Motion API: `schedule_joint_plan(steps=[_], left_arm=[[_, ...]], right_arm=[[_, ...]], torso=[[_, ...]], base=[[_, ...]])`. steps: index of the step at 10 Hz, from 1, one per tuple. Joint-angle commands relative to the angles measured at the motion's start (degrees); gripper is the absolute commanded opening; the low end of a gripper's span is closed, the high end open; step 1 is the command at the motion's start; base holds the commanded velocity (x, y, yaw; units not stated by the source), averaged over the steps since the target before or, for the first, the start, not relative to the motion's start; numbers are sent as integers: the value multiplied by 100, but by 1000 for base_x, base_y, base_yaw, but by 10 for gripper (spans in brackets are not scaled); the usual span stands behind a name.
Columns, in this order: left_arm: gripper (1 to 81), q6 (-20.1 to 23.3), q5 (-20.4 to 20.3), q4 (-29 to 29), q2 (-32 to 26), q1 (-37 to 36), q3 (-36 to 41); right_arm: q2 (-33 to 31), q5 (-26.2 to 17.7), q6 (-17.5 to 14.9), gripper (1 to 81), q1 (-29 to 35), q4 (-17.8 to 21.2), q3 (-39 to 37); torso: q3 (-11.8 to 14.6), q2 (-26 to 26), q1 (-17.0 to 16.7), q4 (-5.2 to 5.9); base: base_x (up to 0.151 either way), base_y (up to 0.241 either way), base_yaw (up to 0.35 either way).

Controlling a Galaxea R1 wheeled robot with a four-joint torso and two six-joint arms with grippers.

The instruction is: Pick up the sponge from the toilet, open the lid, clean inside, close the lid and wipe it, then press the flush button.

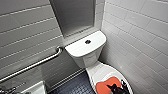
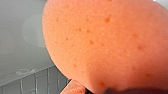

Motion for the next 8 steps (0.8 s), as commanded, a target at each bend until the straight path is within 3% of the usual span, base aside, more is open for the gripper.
schedule_joint_plan(steps=[1,6,8], left_arm=[[811,22,529,-35,-72,246,79],[811,13,529,-44,-64,246,62],[811,4,538,-44,-72,246,62]], right_arm=[[622,-843,-653,10,1255,988,-1054],[1520,-2919,-653,10,1873,1428,-3288],[1844,-3445,-644,10,1943,1446,-3902]], torso=[[0,0,0,0],[0,2,0,0],[0,2,0,0]], base=[[0,0,0],[0,0,0],[0,0,0]])
